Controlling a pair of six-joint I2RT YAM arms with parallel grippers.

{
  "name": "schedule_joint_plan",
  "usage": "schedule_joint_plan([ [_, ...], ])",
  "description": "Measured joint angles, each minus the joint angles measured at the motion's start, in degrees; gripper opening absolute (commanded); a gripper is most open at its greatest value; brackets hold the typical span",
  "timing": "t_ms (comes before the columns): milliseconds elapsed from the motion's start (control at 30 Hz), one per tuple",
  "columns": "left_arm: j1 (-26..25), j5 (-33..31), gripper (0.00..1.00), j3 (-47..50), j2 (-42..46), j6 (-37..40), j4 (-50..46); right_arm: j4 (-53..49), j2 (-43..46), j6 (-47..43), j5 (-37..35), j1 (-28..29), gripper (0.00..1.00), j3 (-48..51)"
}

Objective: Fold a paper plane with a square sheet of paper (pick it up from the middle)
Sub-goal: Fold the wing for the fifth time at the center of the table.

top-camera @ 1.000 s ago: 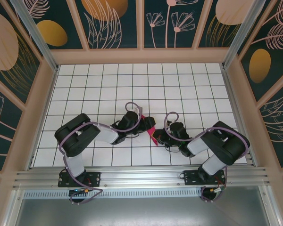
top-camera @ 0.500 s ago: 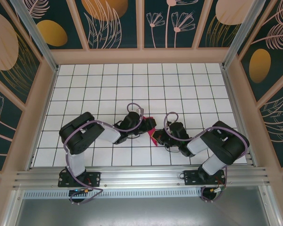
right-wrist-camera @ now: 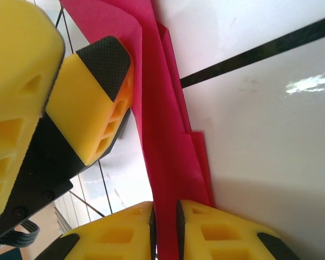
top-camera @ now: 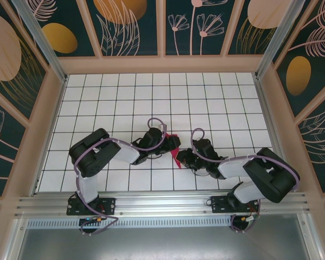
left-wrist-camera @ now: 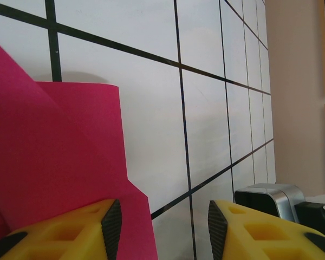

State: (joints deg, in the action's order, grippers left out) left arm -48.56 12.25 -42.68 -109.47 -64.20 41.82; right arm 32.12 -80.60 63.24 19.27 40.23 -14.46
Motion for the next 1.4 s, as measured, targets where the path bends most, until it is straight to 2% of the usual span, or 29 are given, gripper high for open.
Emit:
schedule_joint_plan([
  [200, 0.0, 0.4, 0.49, -0.2, -0.1, 0.4, -0.1, -3.8, 1.4, -2.2, 0.3, 0.0, 0.08, -0.3],
  [333, 0.0, 0.5, 0.49, -0.2, -0.1, 0.4, -0.1, -4.7, 1.5, -3.0, 0.3, 0.0, 0.06, -0.4],
  [500, -0.1, 0.8, 0.49, -0.2, -0.1, 0.6, -0.2, -5.1, 1.6, -3.2, 0.3, 0.0, 0.15, -0.4],
  [600, -0.2, 0.8, 0.49, -0.3, -0.1, 0.6, -0.5, -7.0, 3.3, -4.0, 0.4, 0.0, 0.24, -0.4],
  [767, -0.2, 0.8, 0.49, -0.4, -0.1, 0.6, -0.6, -10.7, 6.4, -6.3, 0.5, 0.0, 0.28, -0.4],
  [967, -0.2, 0.8, 0.49, -0.4, -0.1, 0.6, -0.6, -14.0, 6.7, -9.0, 0.5, 0.2, 0.27, -1.2],
  [1067, -0.1, 0.8, 0.49, -0.5, -0.2, 0.6, -0.6, -15.7, 6.7, -10.3, 0.3, 0.3, 0.24, -1.9],
  [1233, -0.2, 0.9, 0.49, -0.5, -0.2, 0.6, -0.6, -16.9, 6.7, -10.8, -0.2, 0.4, 0.08, -2.2],
  [1400, -0.2, 0.9, 0.49, -0.6, -0.2, 0.6, -0.7, -16.9, 6.7, -10.5, -0.1, 0.4, 0.08, -2.2],
])
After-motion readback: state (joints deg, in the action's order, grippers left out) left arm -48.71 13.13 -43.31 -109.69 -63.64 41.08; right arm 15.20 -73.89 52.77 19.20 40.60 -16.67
